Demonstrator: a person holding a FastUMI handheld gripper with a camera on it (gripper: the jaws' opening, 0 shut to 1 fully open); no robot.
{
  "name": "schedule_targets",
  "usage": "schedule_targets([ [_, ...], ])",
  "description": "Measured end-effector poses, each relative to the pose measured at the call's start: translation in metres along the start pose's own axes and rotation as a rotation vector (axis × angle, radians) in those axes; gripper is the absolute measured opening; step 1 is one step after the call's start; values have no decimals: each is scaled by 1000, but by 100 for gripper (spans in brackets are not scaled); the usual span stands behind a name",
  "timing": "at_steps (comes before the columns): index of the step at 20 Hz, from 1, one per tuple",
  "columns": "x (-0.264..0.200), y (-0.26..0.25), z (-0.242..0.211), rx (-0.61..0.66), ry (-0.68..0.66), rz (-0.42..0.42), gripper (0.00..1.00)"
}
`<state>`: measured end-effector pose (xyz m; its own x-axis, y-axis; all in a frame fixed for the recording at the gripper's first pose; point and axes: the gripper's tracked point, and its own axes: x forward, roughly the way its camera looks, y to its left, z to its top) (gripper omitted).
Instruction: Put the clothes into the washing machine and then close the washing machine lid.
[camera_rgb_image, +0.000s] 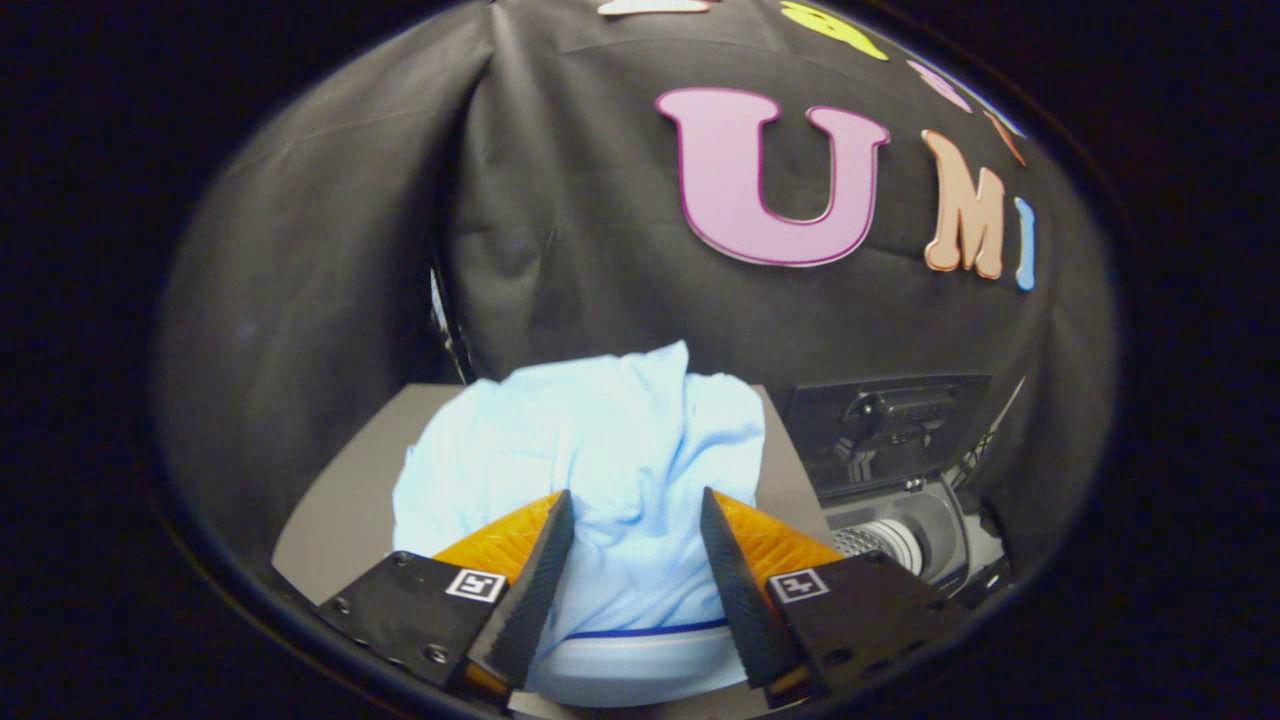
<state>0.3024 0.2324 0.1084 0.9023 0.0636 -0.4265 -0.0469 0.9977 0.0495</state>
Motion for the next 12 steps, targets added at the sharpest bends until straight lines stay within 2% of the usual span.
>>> schedule_targets([
  [1,5,8,5,24,8,25,76],
  [2,8,11,2,19,46,12,77],
  [3,13,17,-7,-5,95,18,85],
  [5,22,24,-16,-68,152,45,86],
  [6,31,30,-13,-52,123,60,74],
  [8,40,42,-23,-22,145,106,50],
  [9,36,61,-23,-7,167,183,38],
  [11,34,59,-18,-52,170,203,14],
  [12,30,60,-19,-49,172,199,14],
])
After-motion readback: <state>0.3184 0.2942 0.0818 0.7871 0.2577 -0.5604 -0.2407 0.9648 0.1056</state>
